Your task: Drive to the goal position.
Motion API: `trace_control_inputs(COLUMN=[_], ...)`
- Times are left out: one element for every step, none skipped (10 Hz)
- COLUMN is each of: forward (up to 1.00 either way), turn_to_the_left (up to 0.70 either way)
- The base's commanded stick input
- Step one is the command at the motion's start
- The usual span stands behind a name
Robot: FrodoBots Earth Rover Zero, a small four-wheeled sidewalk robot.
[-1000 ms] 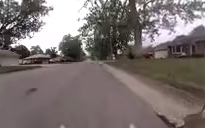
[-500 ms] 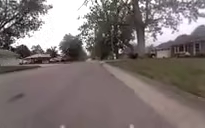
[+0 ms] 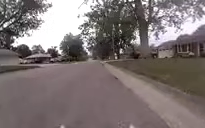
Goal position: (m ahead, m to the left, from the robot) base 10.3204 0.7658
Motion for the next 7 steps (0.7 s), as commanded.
trace_control_inputs(forward=[1.0,1.0,1.0,1.0,1.0,1.0,1.0], turn_to_the_left=[0.04,0.06,0.03,0.0,0.0,0.0,0.0])
